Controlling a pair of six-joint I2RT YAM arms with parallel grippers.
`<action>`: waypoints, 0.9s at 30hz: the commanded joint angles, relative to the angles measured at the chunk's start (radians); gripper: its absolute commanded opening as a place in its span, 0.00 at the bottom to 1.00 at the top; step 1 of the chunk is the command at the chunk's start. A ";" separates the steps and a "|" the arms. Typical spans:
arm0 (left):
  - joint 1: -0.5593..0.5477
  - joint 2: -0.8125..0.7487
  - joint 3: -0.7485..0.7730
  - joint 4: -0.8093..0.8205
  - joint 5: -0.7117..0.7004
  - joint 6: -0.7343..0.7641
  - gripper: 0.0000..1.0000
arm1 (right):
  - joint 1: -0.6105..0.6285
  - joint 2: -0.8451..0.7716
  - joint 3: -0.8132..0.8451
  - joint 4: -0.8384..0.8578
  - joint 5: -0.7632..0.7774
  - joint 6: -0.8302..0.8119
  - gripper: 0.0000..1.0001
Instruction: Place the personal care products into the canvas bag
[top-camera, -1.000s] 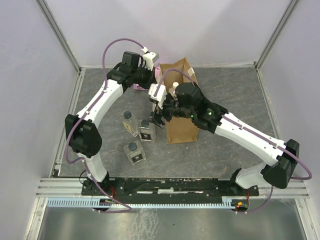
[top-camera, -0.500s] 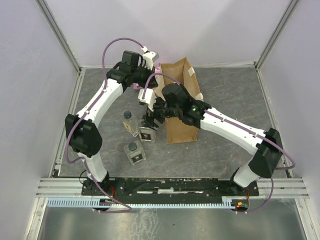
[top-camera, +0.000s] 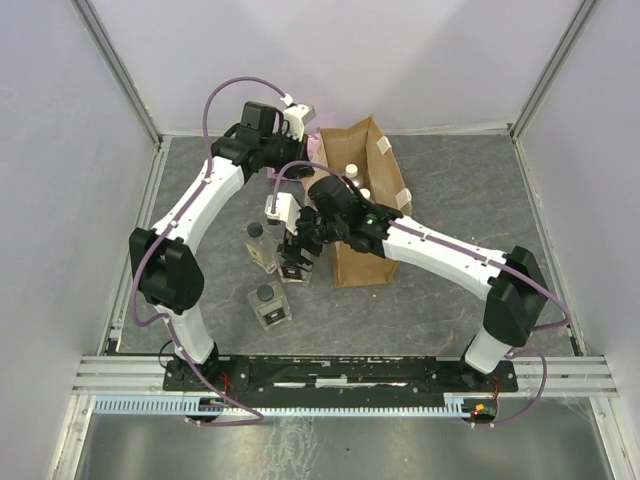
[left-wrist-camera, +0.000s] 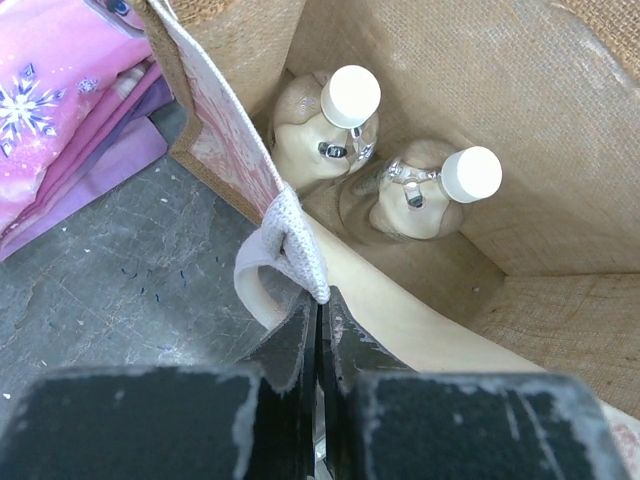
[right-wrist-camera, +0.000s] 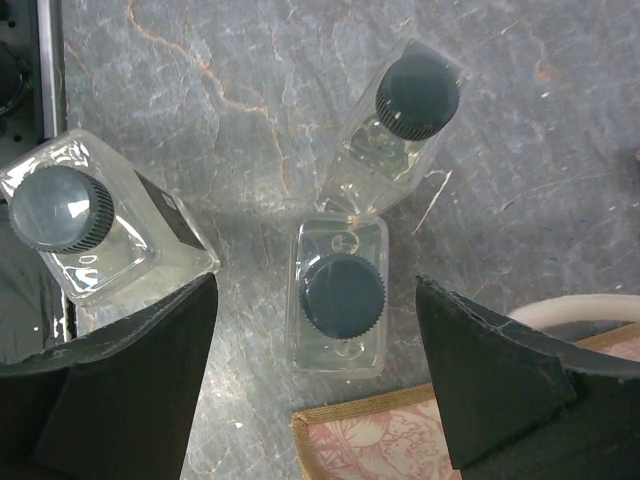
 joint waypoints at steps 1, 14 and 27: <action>0.014 -0.007 0.062 0.017 0.064 0.028 0.03 | 0.002 0.042 0.025 -0.048 0.019 -0.035 0.88; 0.013 0.002 0.060 0.003 0.070 0.038 0.03 | 0.021 0.125 0.051 -0.069 0.070 -0.068 0.88; 0.015 -0.002 0.061 0.003 0.068 0.041 0.03 | 0.052 0.207 0.115 -0.141 0.155 -0.124 0.81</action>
